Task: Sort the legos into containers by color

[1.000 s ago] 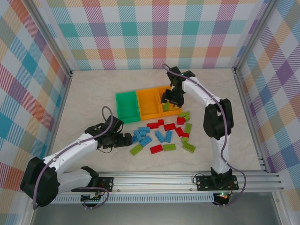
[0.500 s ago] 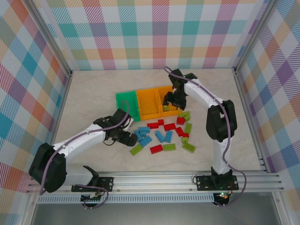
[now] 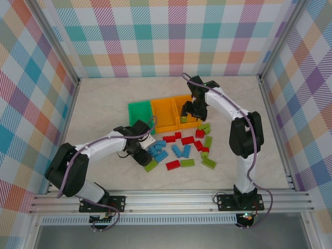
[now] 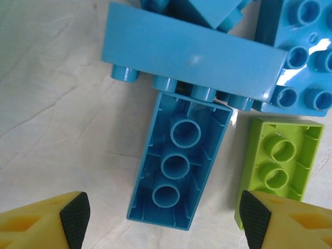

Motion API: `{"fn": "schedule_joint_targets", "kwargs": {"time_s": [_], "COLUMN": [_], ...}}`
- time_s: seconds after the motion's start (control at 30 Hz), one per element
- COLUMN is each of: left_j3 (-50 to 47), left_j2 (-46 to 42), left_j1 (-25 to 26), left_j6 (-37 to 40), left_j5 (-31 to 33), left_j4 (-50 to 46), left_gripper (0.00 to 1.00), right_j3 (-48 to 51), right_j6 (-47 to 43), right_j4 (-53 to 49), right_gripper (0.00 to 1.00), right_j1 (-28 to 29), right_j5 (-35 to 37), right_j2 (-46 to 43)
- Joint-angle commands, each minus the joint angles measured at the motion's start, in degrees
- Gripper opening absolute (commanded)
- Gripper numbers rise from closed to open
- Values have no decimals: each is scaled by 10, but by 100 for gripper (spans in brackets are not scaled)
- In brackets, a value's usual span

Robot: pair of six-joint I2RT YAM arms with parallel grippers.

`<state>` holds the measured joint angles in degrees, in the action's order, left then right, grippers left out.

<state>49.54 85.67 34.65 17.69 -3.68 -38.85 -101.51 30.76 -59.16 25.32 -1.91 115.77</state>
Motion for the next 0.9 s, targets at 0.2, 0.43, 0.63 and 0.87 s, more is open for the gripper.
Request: {"fn": "schedule_joint_targets", "kwargs": {"time_s": [0.2,0.43,0.63,0.87], "left_j3": [13,17,9,26], "left_j2": [27,51,-1,-100], "left_j1": [4,3,2,-2], "left_j6": [11,4,-18,-54], "left_j5": [-11,-20,1,37], "left_j4": [11,7,2,-33], "left_gripper": [71,52,33,31], "right_j3": [11,18,32,40], "right_j6": [-5,-4,-5,-5], "right_j4": [-1,-1,4,6], "right_gripper": [69,69,69,69], "right_j1": [-1,-1,-1,-1], "right_j5": [7,11,17,17], "right_j2": [-19,-24,-35,-42]}}
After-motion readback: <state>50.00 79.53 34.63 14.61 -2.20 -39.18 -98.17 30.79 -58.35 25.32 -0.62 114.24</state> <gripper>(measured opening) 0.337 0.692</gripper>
